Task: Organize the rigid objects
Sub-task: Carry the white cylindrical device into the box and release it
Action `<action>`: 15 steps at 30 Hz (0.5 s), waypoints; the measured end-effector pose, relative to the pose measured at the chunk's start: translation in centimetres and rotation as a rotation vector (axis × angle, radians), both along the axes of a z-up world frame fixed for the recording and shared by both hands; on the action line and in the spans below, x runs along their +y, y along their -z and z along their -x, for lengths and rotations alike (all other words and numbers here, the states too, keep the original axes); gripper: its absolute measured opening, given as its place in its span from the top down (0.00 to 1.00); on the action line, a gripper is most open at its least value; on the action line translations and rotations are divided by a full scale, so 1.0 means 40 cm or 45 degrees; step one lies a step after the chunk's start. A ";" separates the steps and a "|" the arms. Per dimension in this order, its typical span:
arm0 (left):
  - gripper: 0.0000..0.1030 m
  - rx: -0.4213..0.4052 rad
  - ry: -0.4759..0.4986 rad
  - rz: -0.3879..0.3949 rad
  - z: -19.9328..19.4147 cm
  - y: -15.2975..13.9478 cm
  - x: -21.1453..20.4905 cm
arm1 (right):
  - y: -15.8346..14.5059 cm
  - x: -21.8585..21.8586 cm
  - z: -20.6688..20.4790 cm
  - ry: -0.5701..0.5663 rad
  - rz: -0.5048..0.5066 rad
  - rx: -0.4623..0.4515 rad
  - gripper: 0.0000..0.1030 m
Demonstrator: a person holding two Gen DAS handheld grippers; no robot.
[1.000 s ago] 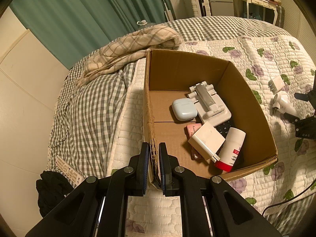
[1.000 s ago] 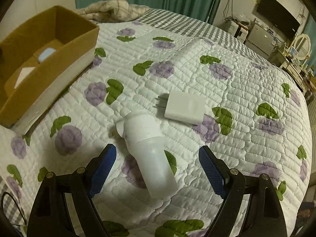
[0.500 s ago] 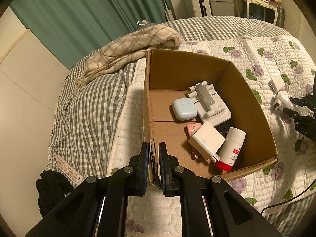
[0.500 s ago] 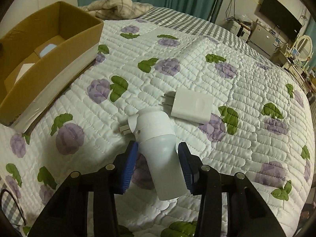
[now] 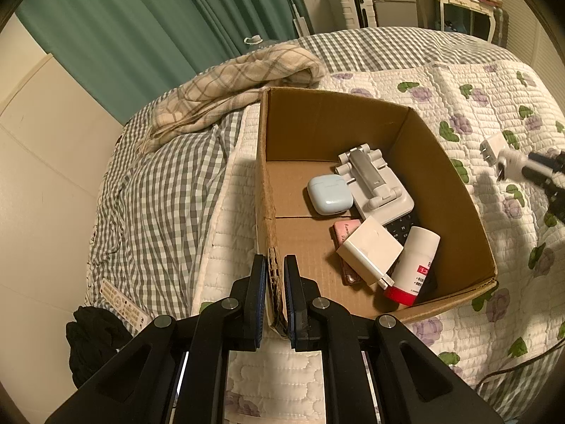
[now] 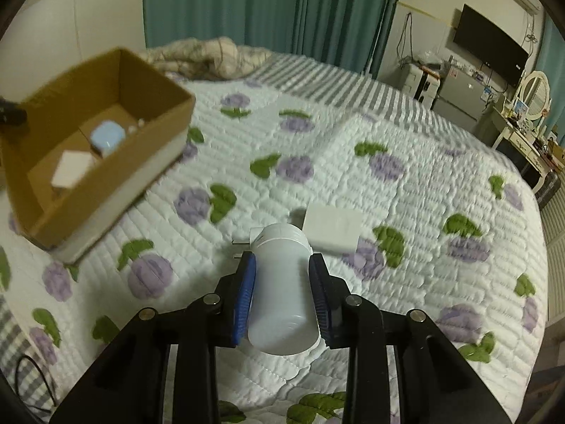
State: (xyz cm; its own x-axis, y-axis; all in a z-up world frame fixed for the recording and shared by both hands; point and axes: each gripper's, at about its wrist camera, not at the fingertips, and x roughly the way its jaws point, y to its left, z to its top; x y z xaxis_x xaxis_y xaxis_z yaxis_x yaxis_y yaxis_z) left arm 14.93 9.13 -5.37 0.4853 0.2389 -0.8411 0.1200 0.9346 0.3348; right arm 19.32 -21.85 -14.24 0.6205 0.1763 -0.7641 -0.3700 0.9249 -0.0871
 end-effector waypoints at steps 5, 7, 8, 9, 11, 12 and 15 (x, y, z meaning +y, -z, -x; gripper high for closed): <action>0.91 -0.002 0.002 0.007 0.002 0.000 0.005 | -0.123 0.045 -0.010 -0.038 -0.025 -0.104 0.70; 0.91 -0.002 0.004 0.008 0.003 0.000 0.007 | -0.178 0.075 -0.017 -0.070 -0.046 -0.152 0.70; 0.91 -0.003 0.004 0.009 0.004 0.000 0.009 | -0.208 0.095 -0.021 -0.089 -0.058 -0.180 0.70; 0.91 -0.003 0.003 0.009 0.003 0.000 0.007 | -0.235 0.115 -0.024 -0.106 -0.069 -0.207 0.70; 0.91 -0.003 0.003 0.009 0.003 0.001 0.007 | -0.283 0.161 -0.029 -0.147 -0.090 -0.254 0.70; 0.91 -0.003 0.002 0.011 0.004 0.001 0.009 | -0.305 0.188 -0.032 -0.173 -0.106 -0.274 0.70; 0.91 -0.002 0.002 0.012 0.003 0.001 0.006 | -0.338 0.264 -0.041 -0.247 -0.155 -0.294 0.70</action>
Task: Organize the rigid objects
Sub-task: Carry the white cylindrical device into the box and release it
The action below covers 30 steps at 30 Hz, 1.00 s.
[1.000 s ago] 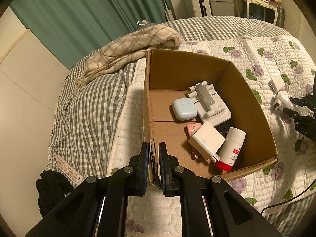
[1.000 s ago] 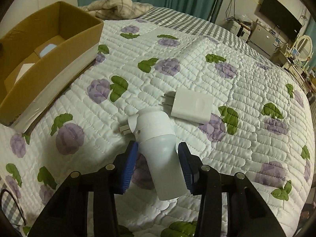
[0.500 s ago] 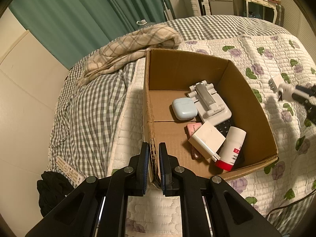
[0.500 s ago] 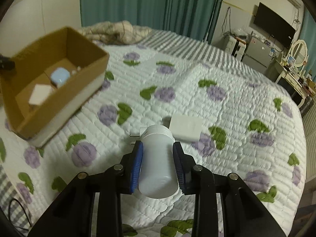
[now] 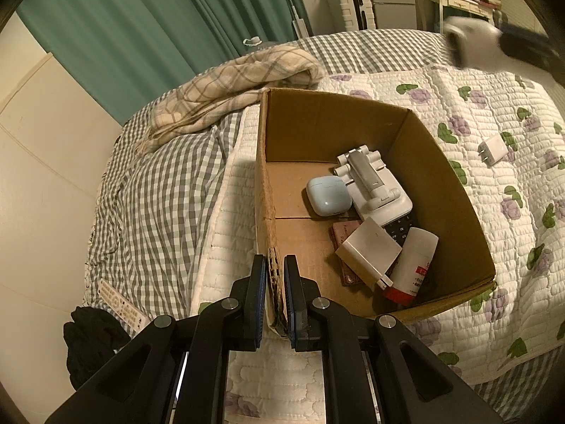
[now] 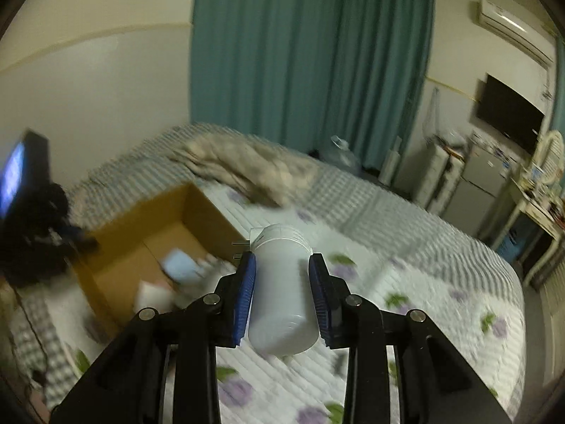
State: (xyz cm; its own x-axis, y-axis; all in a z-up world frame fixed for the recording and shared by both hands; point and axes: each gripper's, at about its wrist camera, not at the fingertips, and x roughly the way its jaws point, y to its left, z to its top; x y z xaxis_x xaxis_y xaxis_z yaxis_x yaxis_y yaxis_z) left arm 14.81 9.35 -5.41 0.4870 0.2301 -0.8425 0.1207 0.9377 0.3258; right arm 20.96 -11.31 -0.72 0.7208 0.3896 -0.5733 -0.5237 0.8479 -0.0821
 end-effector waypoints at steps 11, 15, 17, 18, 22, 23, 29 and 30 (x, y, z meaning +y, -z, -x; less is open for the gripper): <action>0.91 0.001 0.010 -0.004 -0.008 0.001 -0.005 | 0.116 0.230 -0.020 -0.164 -0.080 0.166 0.70; 0.91 -0.003 0.011 0.005 -0.007 0.001 -0.003 | 0.175 0.264 -0.030 -0.160 -0.075 0.226 0.70; 0.91 -0.004 0.015 0.000 -0.006 0.002 -0.003 | 0.198 0.277 -0.036 -0.162 -0.083 0.252 0.70; 0.91 -0.004 0.015 0.000 -0.005 0.002 -0.005 | 0.208 0.283 -0.040 -0.163 -0.089 0.264 0.70; 0.91 -0.005 0.013 0.004 -0.005 0.003 -0.004 | 0.234 0.304 -0.046 -0.167 -0.095 0.296 0.70; 0.91 -0.006 0.013 0.005 -0.005 0.002 -0.007 | 0.236 0.307 -0.046 -0.166 -0.090 0.301 0.70; 0.91 -0.005 0.011 0.008 -0.007 0.002 -0.008 | 0.235 0.302 -0.043 -0.162 -0.102 0.305 0.67; 0.91 -0.003 0.010 0.010 -0.007 0.002 -0.007 | 0.229 0.296 -0.044 -0.150 -0.103 0.299 0.62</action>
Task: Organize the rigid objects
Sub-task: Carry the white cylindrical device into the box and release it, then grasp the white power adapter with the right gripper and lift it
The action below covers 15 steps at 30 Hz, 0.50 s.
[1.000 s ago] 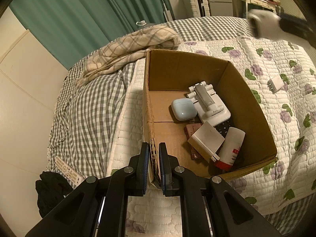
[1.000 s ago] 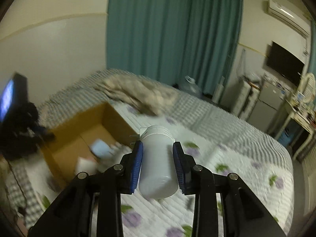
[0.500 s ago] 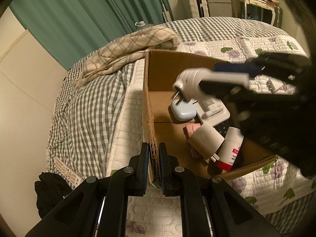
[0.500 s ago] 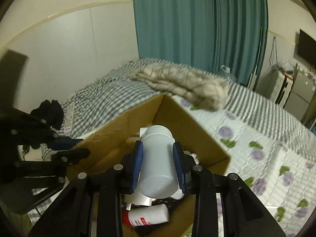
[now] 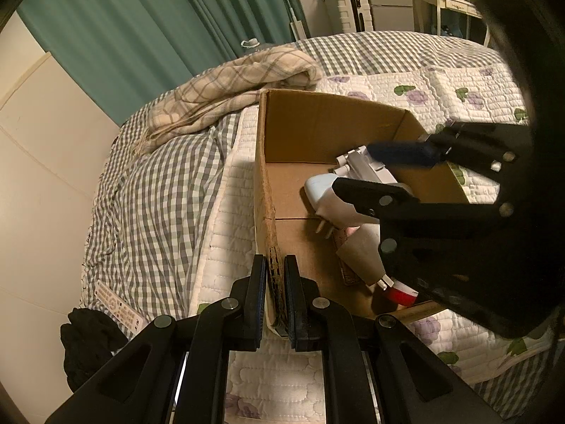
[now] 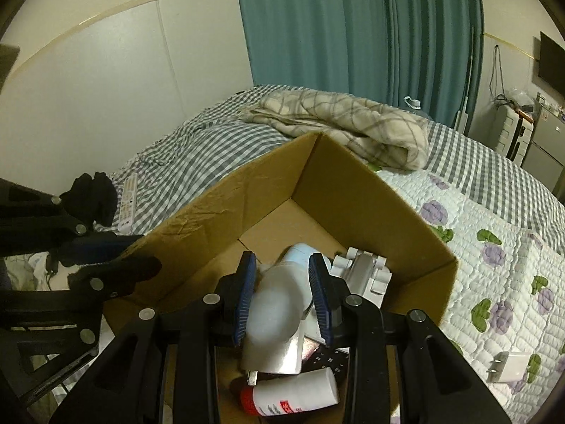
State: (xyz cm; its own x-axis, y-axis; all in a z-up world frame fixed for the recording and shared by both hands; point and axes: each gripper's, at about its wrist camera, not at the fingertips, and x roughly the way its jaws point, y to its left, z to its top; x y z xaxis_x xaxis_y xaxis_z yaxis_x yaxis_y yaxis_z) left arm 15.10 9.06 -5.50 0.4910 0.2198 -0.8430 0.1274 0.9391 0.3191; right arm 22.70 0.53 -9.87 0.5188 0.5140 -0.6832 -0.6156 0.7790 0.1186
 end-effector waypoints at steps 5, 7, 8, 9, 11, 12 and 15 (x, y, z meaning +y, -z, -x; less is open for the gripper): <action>0.91 -0.001 -0.002 0.001 0.001 0.002 -0.002 | -0.056 -0.072 0.000 0.075 -0.002 -0.085 0.27; 0.91 0.000 -0.003 0.000 0.000 0.002 -0.003 | -0.086 -0.110 -0.007 0.123 0.023 -0.125 0.20; 0.91 -0.001 -0.003 -0.001 0.001 0.002 -0.002 | -0.104 -0.139 -0.009 0.155 0.033 -0.149 0.18; 0.91 -0.001 -0.003 -0.002 0.001 0.003 -0.003 | -0.124 -0.172 -0.013 0.190 0.041 -0.172 0.18; 0.91 -0.001 -0.004 0.000 0.002 0.001 -0.002 | -0.160 -0.234 -0.018 0.247 0.040 -0.201 0.18; 0.91 0.000 -0.004 -0.003 0.002 0.002 -0.003 | -0.178 -0.266 -0.020 0.274 0.039 -0.216 0.18; 0.91 0.001 -0.005 -0.007 0.005 0.000 -0.002 | -0.229 -0.365 -0.015 0.364 0.055 -0.276 0.16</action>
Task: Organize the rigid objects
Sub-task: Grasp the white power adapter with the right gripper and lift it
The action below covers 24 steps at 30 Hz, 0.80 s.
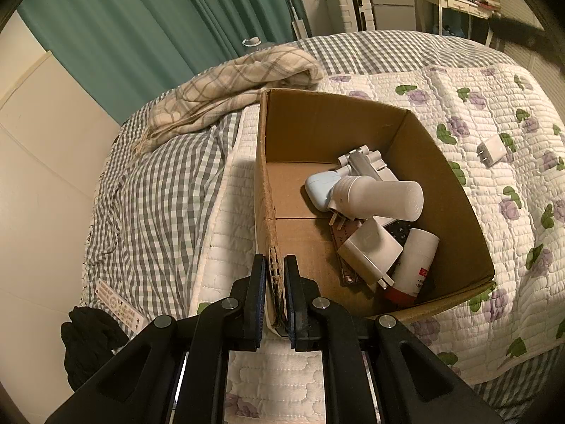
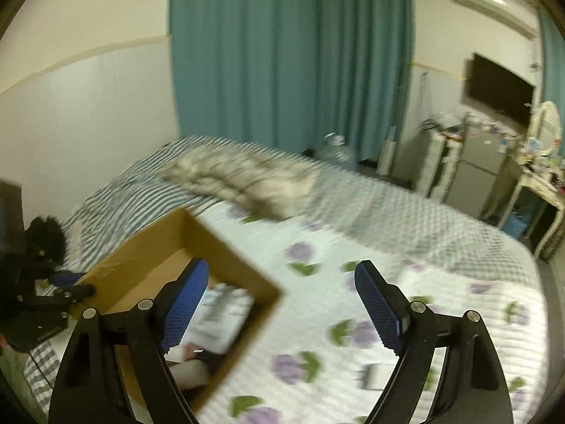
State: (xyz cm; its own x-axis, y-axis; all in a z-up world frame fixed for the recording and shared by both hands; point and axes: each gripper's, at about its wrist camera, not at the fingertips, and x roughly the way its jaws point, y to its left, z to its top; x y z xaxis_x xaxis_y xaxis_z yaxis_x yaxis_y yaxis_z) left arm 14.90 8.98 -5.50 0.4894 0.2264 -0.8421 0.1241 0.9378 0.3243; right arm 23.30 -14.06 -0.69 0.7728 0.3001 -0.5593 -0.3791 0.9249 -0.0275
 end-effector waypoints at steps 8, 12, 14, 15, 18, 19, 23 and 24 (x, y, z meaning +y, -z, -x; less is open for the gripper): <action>0.91 0.000 -0.010 -0.002 0.001 -0.002 0.000 | -0.013 -0.206 -0.004 0.210 0.011 -0.031 0.13; 0.91 0.004 -0.007 -0.005 0.000 -0.003 0.000 | 0.062 -0.267 -0.012 0.295 0.017 0.011 0.12; 0.91 0.003 -0.008 -0.005 -0.001 -0.002 0.001 | 0.112 -0.288 -0.019 0.316 0.026 0.058 0.12; 0.91 0.002 -0.009 -0.004 -0.001 -0.003 0.001 | 0.138 -0.295 -0.018 0.327 0.032 0.083 0.12; 0.91 0.007 -0.009 0.002 0.000 -0.004 0.004 | 0.215 -0.319 -0.025 0.373 0.048 0.148 0.12; 0.91 0.010 -0.007 0.002 0.001 -0.004 0.004 | 0.239 -0.326 -0.024 0.380 0.041 0.162 0.12; 0.91 0.017 -0.001 -0.012 0.003 -0.001 0.000 | 0.381 -0.341 -0.020 0.405 0.066 0.282 0.12; 0.91 0.017 -0.001 -0.015 0.004 0.000 -0.001 | 0.405 -0.340 -0.024 0.405 0.084 0.326 0.12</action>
